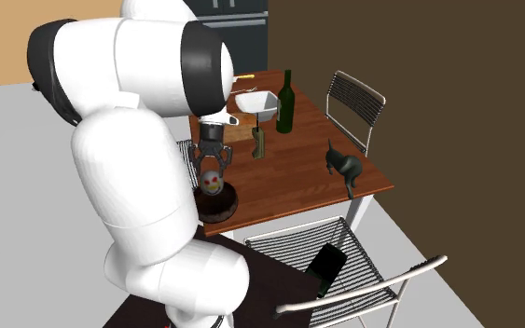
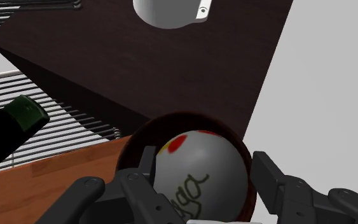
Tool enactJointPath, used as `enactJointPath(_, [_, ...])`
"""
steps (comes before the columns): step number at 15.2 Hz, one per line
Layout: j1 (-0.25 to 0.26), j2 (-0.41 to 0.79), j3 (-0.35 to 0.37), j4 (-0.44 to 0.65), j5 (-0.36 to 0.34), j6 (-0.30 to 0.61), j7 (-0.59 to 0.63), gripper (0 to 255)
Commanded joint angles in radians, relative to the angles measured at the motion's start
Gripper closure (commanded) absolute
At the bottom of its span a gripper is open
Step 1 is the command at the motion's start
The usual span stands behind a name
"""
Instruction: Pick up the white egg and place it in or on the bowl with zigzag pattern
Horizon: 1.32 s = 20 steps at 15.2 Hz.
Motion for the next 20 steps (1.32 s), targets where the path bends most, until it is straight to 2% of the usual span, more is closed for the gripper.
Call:
enactJointPath(1, [0.001, 0.015, 0.001, -0.011, -0.002, 0.025, 0.002, 255])
enactJointPath(4, [0.002, 0.034, 0.001, -0.024, -0.006, 0.058, 0.003, 255])
enactJointPath(12, [0.002, 0.034, 0.001, -0.024, -0.006, 0.058, 0.003, 255])
enactJointPath(13, [0.002, 0.034, 0.001, -0.024, -0.006, 0.058, 0.003, 0])
enactJointPath(18, [0.002, 0.034, 0.001, -0.024, -0.006, 0.058, 0.003, 0])
enactJointPath(20, [0.001, 0.047, -0.001, 0.054, -0.01, -0.007, 0.007, 0])
